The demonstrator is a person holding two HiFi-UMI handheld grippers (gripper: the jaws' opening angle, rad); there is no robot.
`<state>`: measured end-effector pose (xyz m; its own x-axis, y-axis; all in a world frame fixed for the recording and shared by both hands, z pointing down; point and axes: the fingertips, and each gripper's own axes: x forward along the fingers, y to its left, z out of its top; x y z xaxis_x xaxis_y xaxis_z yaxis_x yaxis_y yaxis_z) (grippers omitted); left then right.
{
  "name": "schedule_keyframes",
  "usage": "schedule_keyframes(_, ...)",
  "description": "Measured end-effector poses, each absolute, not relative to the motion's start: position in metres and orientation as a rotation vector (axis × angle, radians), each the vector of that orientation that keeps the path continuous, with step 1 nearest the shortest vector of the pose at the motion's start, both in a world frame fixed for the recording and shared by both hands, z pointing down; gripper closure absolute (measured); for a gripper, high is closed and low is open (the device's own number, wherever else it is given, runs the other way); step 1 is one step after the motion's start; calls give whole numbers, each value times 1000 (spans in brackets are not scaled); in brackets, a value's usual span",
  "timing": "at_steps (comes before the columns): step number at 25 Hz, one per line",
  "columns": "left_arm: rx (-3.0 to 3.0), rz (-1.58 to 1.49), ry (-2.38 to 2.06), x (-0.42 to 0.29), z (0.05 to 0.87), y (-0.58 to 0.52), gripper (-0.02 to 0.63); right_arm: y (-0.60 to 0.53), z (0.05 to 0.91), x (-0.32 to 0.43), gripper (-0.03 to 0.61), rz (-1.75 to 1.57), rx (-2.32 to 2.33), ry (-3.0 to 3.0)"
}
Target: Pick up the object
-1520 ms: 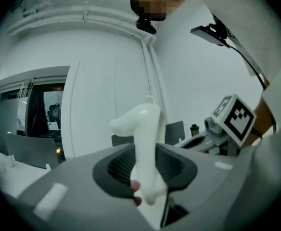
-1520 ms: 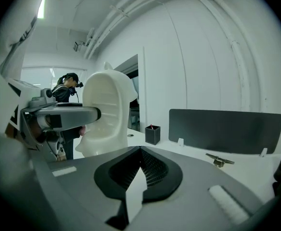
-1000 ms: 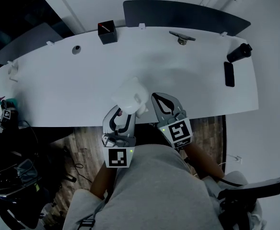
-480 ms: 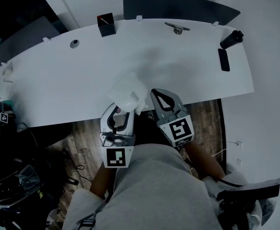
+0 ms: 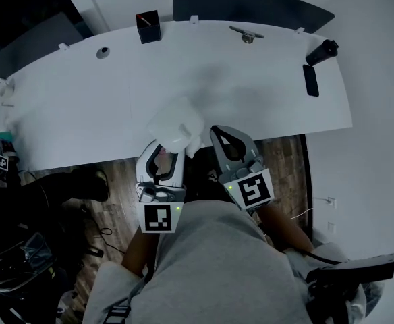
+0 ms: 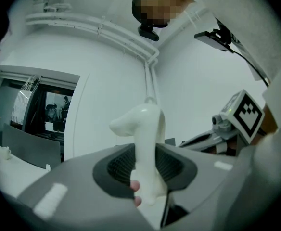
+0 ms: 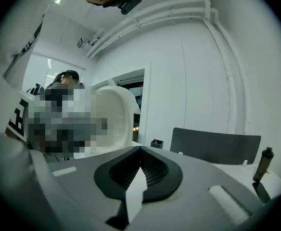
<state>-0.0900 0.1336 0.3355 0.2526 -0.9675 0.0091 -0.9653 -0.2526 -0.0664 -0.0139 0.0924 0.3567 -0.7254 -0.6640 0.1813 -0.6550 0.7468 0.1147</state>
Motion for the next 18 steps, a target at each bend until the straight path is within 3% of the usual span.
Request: schedule_keyframes(18,-2408,36,1876,-90,329,131,494,102,330,-11,577,-212,1122,-2792)
